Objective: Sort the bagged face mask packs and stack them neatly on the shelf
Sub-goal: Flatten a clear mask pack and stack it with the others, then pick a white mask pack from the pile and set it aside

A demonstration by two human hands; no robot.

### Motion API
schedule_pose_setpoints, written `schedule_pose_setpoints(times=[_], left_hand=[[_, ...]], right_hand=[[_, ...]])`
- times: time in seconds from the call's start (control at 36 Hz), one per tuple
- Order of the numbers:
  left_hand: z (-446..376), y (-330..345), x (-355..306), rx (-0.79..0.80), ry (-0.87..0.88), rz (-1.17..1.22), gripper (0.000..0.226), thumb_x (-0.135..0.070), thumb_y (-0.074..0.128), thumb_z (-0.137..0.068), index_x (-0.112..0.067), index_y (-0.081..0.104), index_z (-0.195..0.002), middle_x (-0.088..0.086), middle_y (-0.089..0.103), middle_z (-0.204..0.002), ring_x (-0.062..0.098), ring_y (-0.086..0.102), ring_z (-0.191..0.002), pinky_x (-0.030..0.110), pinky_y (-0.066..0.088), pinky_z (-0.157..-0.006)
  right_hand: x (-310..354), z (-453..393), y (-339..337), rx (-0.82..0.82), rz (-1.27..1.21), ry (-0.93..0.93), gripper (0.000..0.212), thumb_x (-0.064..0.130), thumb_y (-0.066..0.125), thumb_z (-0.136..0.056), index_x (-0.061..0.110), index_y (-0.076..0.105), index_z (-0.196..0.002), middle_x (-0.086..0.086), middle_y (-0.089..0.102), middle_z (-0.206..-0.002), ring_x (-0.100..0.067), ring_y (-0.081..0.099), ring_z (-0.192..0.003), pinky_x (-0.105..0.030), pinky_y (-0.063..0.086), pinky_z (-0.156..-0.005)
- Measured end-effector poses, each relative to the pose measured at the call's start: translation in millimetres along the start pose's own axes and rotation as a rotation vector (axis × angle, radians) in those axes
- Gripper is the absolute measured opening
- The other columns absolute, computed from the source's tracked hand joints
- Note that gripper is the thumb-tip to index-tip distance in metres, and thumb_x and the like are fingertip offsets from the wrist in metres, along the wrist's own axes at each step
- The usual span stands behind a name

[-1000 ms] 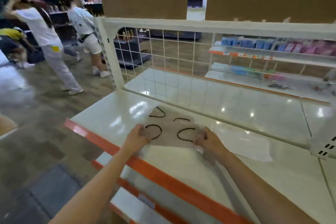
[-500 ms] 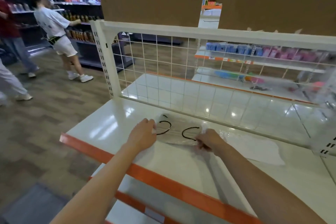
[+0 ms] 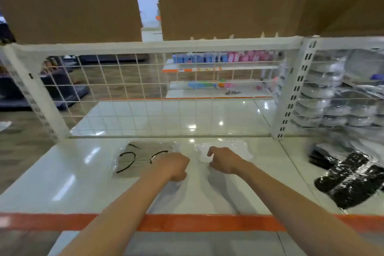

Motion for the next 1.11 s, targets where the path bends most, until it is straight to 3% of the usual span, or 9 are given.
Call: schedule_pose_setpoints(times=[0.08, 0.25, 0.47, 0.58, 0.75, 1.03, 1.11], left_hand=[[-13.3, -11.9, -41.4, -0.066, 0.075, -0.011, 0.028, -0.025, 0.043, -0.094, -0.011, 0.052, -0.117, 0.011, 0.056, -0.118, 0.027, 0.056, -0.105, 0.033, 0.042, -0.079], [-27.8, -32.1, -137.5, -0.140, 0.188, 0.025, 0.033, -0.031, 0.043, -0.095, -0.013, 0.052, -0.121, 0.009, 0.056, -0.119, 0.026, 0.056, -0.107, 0.033, 0.043, -0.083], [-35.3, -54.1, -296.3, -0.146, 0.394, 0.105, 0.034, -0.035, 0.048, -0.093, -0.018, 0.052, -0.123, 0.009, 0.054, -0.125, 0.027, 0.053, -0.112, 0.034, 0.044, -0.089], [-38.5, -61.8, -369.3, -0.186, 0.442, 0.127, 0.027, -0.032, 0.050, -0.089, -0.019, 0.058, -0.111, 0.010, 0.060, -0.116, 0.030, 0.057, -0.105, 0.033, 0.045, -0.080], [-35.1, -58.1, -457.4, -0.221, 0.450, 0.273, 0.030, -0.031, 0.048, -0.090, -0.018, 0.060, -0.114, 0.010, 0.059, -0.120, 0.029, 0.056, -0.111, 0.034, 0.046, -0.089], [-76.6, -85.8, -505.9, -0.359, 0.497, 0.306, 0.026, -0.026, 0.050, -0.088, -0.016, 0.058, -0.110, 0.004, 0.057, -0.115, 0.024, 0.053, -0.110, 0.033, 0.045, -0.087], [-105.7, -100.2, -513.6, -0.366, 0.494, 0.303, 0.036, -0.021, 0.053, -0.086, -0.013, 0.052, -0.121, 0.006, 0.051, -0.121, 0.025, 0.049, -0.114, 0.034, 0.044, -0.089]], right_hand=[[-35.5, 33.0, -8.7, 0.002, 0.099, -0.031, 0.040, 0.019, 0.052, -0.093, 0.011, 0.044, -0.132, -0.010, 0.052, -0.129, -0.025, 0.050, -0.117, -0.030, 0.039, -0.094], [-124.1, 99.8, -28.2, 0.027, 0.217, 0.091, 0.041, 0.019, 0.050, -0.094, 0.012, 0.042, -0.133, -0.011, 0.047, -0.131, -0.027, 0.048, -0.119, -0.034, 0.039, -0.097], [-234.8, 207.1, -58.6, -0.103, 0.125, 0.269, 0.032, 0.013, 0.053, -0.085, 0.009, 0.054, -0.118, -0.014, 0.054, -0.123, -0.028, 0.052, -0.114, -0.028, 0.040, -0.089], [-287.3, 262.9, -65.2, -0.115, 0.069, 0.370, 0.038, 0.015, 0.050, -0.089, 0.010, 0.050, -0.127, -0.011, 0.053, -0.128, -0.027, 0.050, -0.118, -0.030, 0.039, -0.094], [-361.7, 327.4, -63.3, -0.140, -0.042, 0.543, 0.041, 0.015, 0.052, -0.092, 0.008, 0.045, -0.132, -0.012, 0.051, -0.133, -0.026, 0.049, -0.120, -0.027, 0.038, -0.094], [-422.8, 335.1, -68.2, -0.262, -0.153, 0.543, 0.035, 0.014, 0.051, -0.092, 0.008, 0.048, -0.127, -0.011, 0.049, -0.128, -0.024, 0.049, -0.115, -0.024, 0.038, -0.090], [-434.2, 320.3, -77.2, -0.299, -0.163, 0.509, 0.034, 0.012, 0.050, -0.091, 0.008, 0.052, -0.124, -0.011, 0.051, -0.126, -0.025, 0.050, -0.113, -0.026, 0.039, -0.090]])
Point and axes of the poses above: each hand's wrist, its own z-axis away from the middle knuckle, its own y-axis out of the palm, x = y × z, the point moved 1 cm from there along -z, towards the middle knuckle
